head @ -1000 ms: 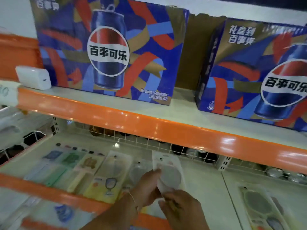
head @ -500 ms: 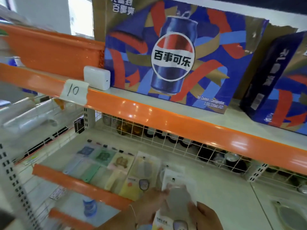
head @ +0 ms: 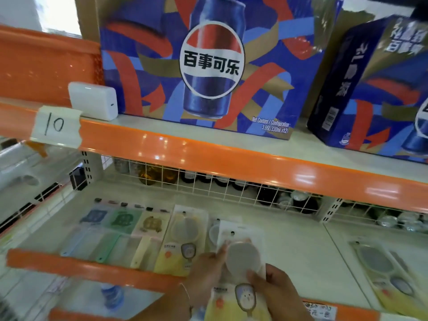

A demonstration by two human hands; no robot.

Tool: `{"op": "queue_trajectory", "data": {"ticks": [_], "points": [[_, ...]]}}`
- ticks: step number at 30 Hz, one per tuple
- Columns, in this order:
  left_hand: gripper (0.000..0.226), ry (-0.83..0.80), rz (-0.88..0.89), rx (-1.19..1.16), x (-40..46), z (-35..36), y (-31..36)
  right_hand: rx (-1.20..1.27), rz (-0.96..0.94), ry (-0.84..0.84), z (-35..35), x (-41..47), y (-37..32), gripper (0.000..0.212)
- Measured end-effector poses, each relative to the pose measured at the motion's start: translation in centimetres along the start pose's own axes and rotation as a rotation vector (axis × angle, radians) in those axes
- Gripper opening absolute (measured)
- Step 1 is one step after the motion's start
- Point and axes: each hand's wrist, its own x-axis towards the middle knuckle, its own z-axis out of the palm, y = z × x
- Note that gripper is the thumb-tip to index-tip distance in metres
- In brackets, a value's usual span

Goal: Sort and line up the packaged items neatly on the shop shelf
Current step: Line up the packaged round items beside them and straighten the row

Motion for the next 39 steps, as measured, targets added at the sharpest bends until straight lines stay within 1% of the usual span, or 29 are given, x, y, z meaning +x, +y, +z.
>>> {"op": "queue_trajectory", "data": {"ticks": [1, 3, 4, 6, 7, 8, 9, 11, 13, 14, 15, 17, 19, 21, 23, 27, 30, 33, 36, 39], "points": [[0.056, -0.02, 0.015, 0.043, -0.1, 0.4, 0.4, 0.02, 0.022, 0.028, -0.3, 0.4, 0.3, 0.007], [0.036, -0.073, 0.067, 0.071, 0.0, 1.2, 0.5, 0.053, 0.053, 0.143, -1.4, 1.8, 1.5, 0.009], [0.028, -0.079, 0.154, 0.171, 0.3, 1.7, 0.3, 0.044, 0.053, 0.2, -2.1, 2.5, 1.9, 0.011], [0.022, -0.008, 0.367, 0.571, 0.3, 2.4, -0.1, 0.026, 0.056, 0.297, -3.6, 3.8, 2.2, 0.009], [0.021, 0.05, 0.481, 0.715, 0.3, 2.6, -0.4, 0.003, 0.066, 0.334, -4.4, 4.4, 2.1, 0.005], [0.02, 0.059, 0.587, 0.8, 0.5, 2.8, -0.8, -0.024, 0.076, 0.36, -5.1, 5.1, 2.3, 0.007], [0.023, 0.062, 0.691, 0.872, 0.7, 3.0, -1.3, -0.057, 0.084, 0.375, -5.8, 5.8, 2.6, 0.011], [0.046, 0.037, 0.774, 1.032, 0.7, 3.5, -1.7, -0.141, 0.121, 0.373, -6.7, 7.5, 3.0, 0.019], [0.065, 0.002, 0.779, 1.099, 1.5, 3.7, -2.4, -0.202, 0.124, 0.34, -7.0, 9.0, 3.3, 0.023], [0.069, -0.023, 0.752, 1.123, 1.8, 3.7, -2.6, -0.245, 0.12, 0.324, -7.1, 9.5, 3.3, 0.025], [0.069, -0.028, 0.723, 1.17, 1.9, 3.7, -2.8, -0.303, 0.109, 0.306, -7.0, 9.8, 3.1, 0.027], [0.056, -0.028, 0.702, 1.253, 2.2, 3.8, -3.2, -0.472, 0.065, 0.268, -6.8, 10.4, 3.3, 0.041], [0.049, -0.021, 0.691, 1.259, 2.5, 4.0, -3.8, -0.664, -0.004, 0.24, -6.3, 10.6, 4.0, 0.055], [0.049, -0.003, 0.691, 1.266, 2.6, 4.2, -4.3, -0.836, -0.08, 0.22, -5.7, 10.2, 4.8, 0.06], [0.053, 0.02, 0.703, 1.298, 2.6, 4.4, -4.5, -0.917, -0.132, 0.236, -5.1, 9.6, 5.4, 0.062], [0.06, 0.042, 0.716, 1.31, 2.8, 4.6, -4.3, -0.941, -0.187, 0.275, -4.5, 9.6, 6.1, 0.064], [0.06, 0.039, 0.7, 1.308, 2.8, 4.6, -4.5, -0.928, -0.274, 0.299, -4.2, 10.0, 6.7, 0.06], [0.053, 0.017, 0.661, 1.326, 2.9, 4.5, -4.5, -0.94, -0.302, 0.305, -3.9, 9.8, 7.1, 0.051], [0.059, 0.041, 0.723, 1.308, 3.0, 4.7, -4.7, -0.942, -0.302, 0.307, -3.7, 9.5, 7.2, 0.049], [0.062, 0.071, 0.737, 1.299, 3.0, 4.6, -4.7, -0.938, -0.296, 0.311, -3.6, 9.3, 7.2, 0.052]]}}
